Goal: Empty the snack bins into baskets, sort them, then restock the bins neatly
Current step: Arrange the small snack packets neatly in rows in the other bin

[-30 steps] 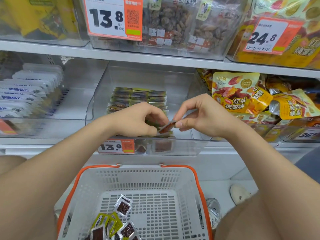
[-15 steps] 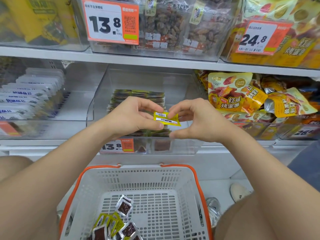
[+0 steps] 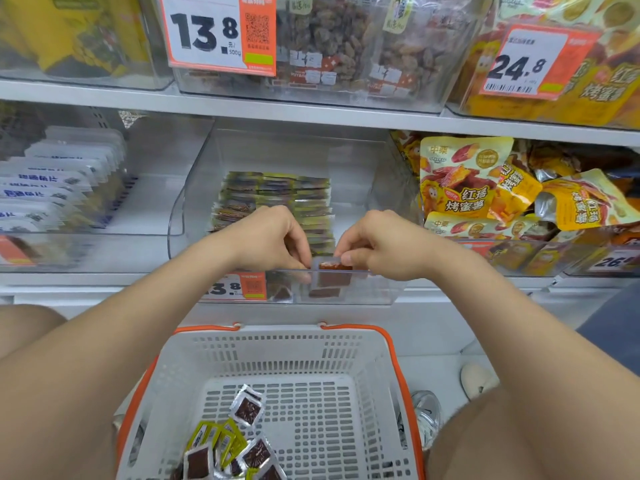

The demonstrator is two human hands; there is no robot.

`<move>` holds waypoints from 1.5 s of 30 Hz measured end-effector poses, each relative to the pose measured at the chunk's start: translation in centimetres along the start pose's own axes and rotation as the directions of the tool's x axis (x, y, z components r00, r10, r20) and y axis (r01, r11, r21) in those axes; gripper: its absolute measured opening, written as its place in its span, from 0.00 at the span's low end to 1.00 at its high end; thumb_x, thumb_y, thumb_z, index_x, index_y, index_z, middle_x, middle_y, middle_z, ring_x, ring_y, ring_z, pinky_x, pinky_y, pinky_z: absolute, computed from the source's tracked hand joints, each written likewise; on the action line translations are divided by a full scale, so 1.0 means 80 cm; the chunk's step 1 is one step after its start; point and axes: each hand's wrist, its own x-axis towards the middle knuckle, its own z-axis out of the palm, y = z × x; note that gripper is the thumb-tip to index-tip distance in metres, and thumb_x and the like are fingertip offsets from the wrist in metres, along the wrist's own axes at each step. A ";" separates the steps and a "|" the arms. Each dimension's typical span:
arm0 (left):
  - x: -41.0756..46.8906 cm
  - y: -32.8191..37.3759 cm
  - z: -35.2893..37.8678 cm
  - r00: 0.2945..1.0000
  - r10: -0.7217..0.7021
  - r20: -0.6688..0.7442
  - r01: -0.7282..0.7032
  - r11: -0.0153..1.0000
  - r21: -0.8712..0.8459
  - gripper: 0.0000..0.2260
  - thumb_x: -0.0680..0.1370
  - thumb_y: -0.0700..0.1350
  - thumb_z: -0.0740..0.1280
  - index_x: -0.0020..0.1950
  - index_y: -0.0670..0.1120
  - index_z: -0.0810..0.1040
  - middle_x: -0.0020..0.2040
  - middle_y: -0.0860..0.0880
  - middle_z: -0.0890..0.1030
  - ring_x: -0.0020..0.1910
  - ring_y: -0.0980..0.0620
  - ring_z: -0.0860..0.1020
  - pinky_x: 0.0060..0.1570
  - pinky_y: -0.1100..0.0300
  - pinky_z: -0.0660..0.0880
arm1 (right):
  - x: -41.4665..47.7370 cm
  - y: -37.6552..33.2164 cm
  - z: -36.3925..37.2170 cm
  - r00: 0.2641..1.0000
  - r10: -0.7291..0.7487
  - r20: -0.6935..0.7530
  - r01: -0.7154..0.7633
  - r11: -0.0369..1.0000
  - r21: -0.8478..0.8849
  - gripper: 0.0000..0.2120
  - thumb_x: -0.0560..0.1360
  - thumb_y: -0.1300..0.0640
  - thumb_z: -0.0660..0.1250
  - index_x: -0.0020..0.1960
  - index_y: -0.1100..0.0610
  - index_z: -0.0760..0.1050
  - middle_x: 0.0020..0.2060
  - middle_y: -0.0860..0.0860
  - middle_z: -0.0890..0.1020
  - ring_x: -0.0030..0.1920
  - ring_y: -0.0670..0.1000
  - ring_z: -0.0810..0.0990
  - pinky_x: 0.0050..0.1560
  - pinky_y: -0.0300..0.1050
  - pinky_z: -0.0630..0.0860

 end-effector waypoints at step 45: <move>-0.061 -0.010 0.006 0.980 0.193 0.056 -0.201 0.914 0.352 0.20 0.87 0.55 0.53 0.73 0.55 0.78 0.75 0.55 0.75 0.76 0.54 0.70 0.73 0.51 0.69 | 0.003 -0.043 0.043 0.866 0.311 -0.392 -0.288 0.950 0.120 0.14 0.81 0.54 0.64 0.64 0.56 0.81 0.51 0.55 0.86 0.53 0.56 0.83 0.56 0.52 0.81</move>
